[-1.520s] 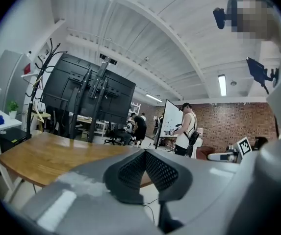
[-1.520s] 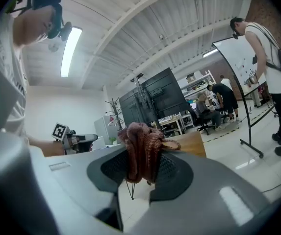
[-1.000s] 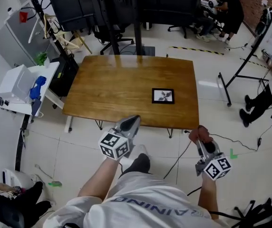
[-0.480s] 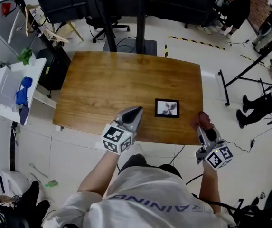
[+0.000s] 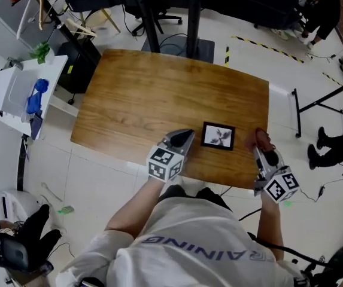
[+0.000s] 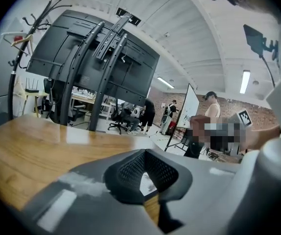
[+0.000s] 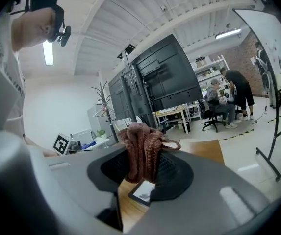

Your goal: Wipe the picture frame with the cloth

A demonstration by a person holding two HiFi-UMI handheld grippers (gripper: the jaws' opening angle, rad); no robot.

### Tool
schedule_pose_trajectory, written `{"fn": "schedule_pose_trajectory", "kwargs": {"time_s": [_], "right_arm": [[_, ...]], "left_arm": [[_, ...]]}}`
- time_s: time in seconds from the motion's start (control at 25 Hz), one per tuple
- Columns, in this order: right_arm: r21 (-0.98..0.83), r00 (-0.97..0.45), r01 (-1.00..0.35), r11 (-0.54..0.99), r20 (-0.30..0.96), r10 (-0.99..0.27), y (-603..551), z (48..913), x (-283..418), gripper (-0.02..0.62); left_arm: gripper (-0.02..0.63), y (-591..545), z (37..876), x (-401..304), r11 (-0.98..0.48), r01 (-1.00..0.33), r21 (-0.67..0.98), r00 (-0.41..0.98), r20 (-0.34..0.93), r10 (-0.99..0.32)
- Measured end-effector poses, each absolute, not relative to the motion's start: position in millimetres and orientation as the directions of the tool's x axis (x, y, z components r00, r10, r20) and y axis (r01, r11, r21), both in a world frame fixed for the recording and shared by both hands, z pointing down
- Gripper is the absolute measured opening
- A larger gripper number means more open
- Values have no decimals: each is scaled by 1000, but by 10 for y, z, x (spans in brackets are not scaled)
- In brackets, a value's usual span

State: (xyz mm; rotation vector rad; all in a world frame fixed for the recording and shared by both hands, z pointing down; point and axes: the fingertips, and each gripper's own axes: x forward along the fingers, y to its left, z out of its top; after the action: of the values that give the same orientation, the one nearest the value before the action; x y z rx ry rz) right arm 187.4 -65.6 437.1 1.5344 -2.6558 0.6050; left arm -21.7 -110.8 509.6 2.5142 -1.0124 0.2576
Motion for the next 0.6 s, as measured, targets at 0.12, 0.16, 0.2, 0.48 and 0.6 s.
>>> {"fn": "schedule_pose_trajectory", "kwargs": {"time_s": [0.12,0.16,0.2,0.48,0.6], "right_arm": [[-338,-549,-815,470,194,-813,-825,4431,1910,117],[-348,-559,-808,476,195,-806,-874,4469,1904,117],[-358,-569,-800,481,198,-798,-915,4513,1894,117],[-428,-638,-749,505,260,-725,-1185,4937,1690,117],[-465,-662,-733,497,317,-679,-1265,5233,1539,117]], "left_arm": [[6,-1137,5161,-140,-639,-709,299,705,337,-624],[6,-1148,5209,-108,-639,-711,292,702,352,-620],[6,-1155,5282,-67,-638,-713,292,699,371,-611],[6,-1068,6166,259,-607,-712,354,677,577,-457],[6,-959,6536,361,-618,-704,349,655,657,-374]]}}
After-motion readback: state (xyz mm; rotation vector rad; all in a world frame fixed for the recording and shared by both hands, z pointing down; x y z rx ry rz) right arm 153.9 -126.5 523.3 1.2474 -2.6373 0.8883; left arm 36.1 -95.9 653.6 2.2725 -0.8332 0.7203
